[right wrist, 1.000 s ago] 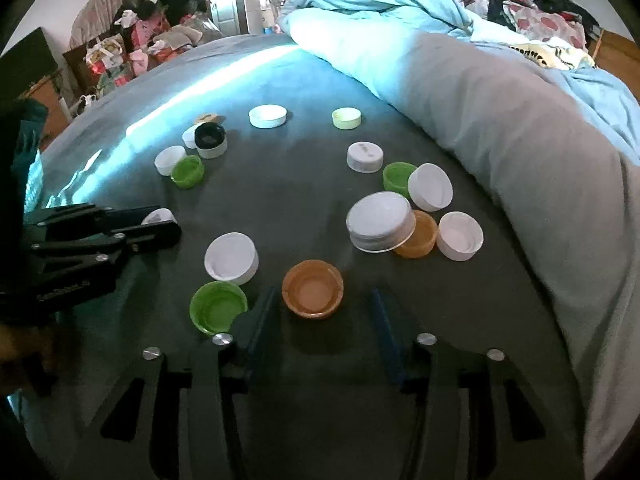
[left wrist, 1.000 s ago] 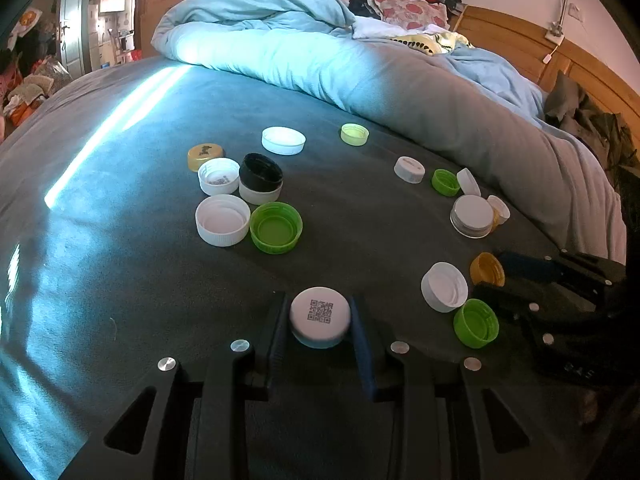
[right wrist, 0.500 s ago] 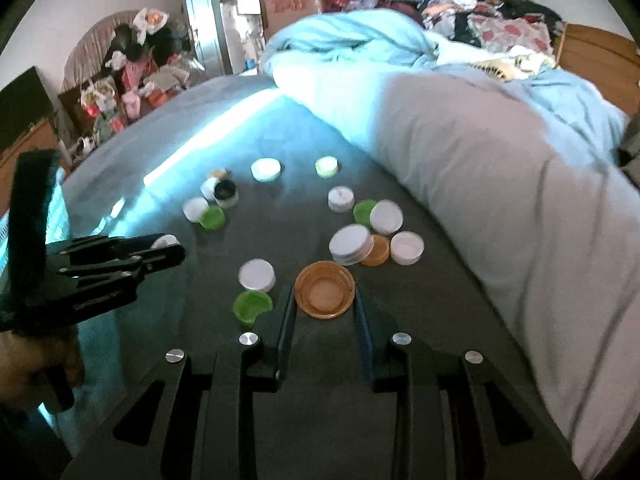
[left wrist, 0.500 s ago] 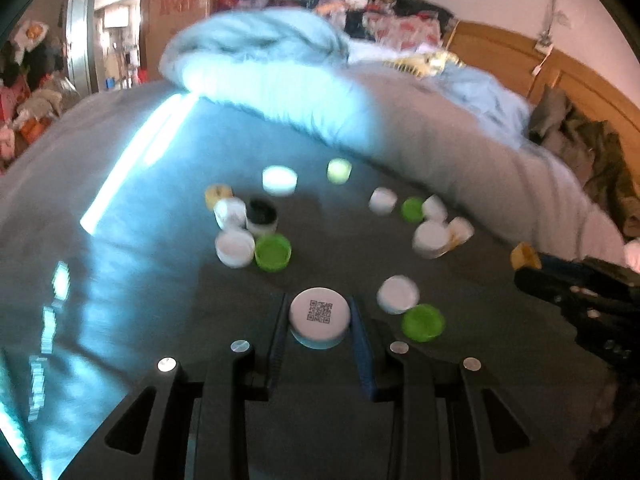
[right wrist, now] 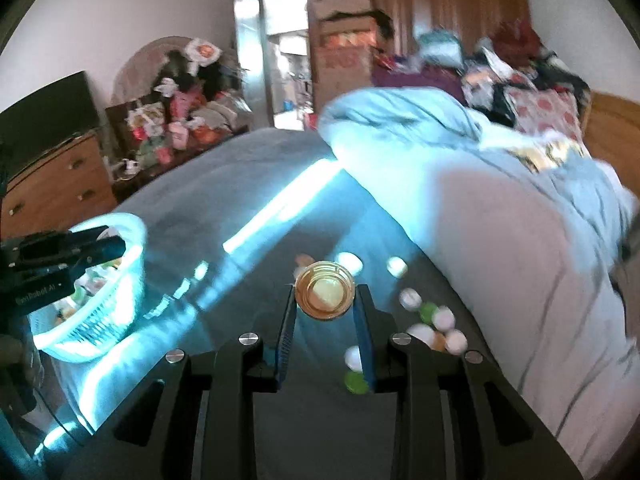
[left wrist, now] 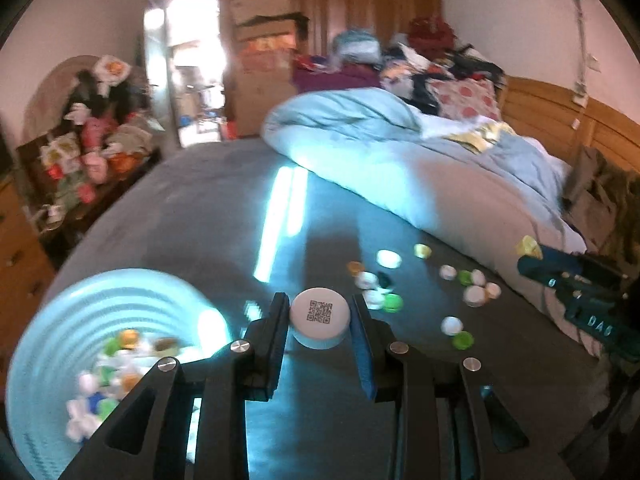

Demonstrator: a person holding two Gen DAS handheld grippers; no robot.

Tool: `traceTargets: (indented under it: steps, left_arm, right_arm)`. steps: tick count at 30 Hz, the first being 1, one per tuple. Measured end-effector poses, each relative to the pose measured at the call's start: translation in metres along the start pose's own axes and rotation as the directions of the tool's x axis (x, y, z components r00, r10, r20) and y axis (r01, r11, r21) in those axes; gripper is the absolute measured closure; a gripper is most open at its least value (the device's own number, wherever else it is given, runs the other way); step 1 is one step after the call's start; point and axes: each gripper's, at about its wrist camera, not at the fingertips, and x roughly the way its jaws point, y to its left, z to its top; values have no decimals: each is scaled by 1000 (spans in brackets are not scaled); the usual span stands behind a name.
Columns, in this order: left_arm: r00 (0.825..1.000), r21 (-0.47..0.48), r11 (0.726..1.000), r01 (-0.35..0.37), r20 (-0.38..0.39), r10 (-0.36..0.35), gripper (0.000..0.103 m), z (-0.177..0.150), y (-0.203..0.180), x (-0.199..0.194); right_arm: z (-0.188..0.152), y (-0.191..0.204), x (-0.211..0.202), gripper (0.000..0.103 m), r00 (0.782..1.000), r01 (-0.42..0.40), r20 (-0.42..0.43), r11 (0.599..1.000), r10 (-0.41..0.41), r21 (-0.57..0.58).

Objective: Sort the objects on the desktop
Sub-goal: 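Carry the white and orange caps into the basket and open both tools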

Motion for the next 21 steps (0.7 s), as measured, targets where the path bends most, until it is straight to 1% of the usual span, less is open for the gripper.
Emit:
traceTargets:
  steps: [2, 6, 10, 13, 16, 21]
  left_arm:
    - [999, -8, 999, -37, 13, 38, 70, -1, 16, -12]
    - [997, -42, 996, -74, 27, 75, 70, -1, 42, -32]
    - [990, -52, 990, -133, 46, 136, 70, -1, 69, -53]
    - [985, -73, 984, -160, 50, 164, 70, -2, 89, -64]
    - [980, -92, 977, -192, 36, 196, 70, -6, 113, -72]
    - [979, -134, 970, -204, -11, 205, 70, -12, 152, -76]
  right_arm:
    - [11, 20, -2, 78, 1000, -23, 18, 999, 24, -30]
    - [29, 60, -2, 78, 997, -71, 35, 994, 74, -78]
    - [42, 98, 2, 78, 992, -114, 33, 985, 119, -126]
    - [49, 124, 6, 78, 988, -143, 26, 976, 150, -163]
    - [54, 148, 7, 78, 984, -169, 20, 966, 177, -195]
    - [64, 185, 15, 78, 975, -216, -2, 946, 222, -242]
